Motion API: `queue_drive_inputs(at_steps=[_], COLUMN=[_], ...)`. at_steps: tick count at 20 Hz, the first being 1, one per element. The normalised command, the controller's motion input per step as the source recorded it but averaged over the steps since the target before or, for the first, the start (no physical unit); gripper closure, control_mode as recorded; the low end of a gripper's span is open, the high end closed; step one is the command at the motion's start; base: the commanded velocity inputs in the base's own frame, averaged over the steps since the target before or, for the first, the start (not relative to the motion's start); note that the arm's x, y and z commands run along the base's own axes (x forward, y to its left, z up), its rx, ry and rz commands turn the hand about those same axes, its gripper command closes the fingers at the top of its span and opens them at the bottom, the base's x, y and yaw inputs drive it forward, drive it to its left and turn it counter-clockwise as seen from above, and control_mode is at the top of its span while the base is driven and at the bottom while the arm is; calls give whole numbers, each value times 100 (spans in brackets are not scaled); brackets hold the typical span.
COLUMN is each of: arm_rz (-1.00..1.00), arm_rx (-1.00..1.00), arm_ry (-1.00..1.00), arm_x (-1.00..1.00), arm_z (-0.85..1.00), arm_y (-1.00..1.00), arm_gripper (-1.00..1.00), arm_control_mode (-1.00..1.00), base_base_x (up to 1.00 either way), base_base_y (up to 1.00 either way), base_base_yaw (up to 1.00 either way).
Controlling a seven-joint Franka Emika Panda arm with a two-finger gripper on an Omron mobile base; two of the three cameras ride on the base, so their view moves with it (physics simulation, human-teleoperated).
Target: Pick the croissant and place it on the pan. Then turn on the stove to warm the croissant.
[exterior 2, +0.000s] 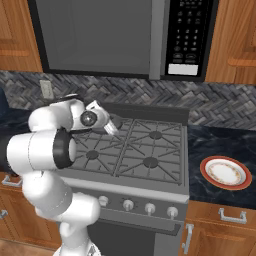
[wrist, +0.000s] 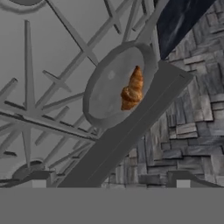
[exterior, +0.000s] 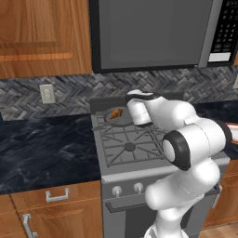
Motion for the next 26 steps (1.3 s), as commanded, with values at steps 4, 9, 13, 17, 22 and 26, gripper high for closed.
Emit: queue_drive_inputs(at_steps=[4,9,13,17,22,26], arm_rz=[-16,-13,-12,-4,0,0], arm_rx=[14,19,19,13,0,1], arm_ry=[11,11,13,12,12,24], arm_x=[-47,-57,-60,-41,-20,-37], arm_z=[42,46,58,78,83,40], arm_y=[-3,-9,-17,-23,-18,-10], arm_gripper=[-100,-100,-100,-100,-100,-100], arm_control_mode=[-100,-100,-100,-100,-100,-100], base_base_x=[0,0,0,0,0,0], base_base_y=[0,0,0,0,0,0], base_base_yaw=[0,0,0,0,0,0])
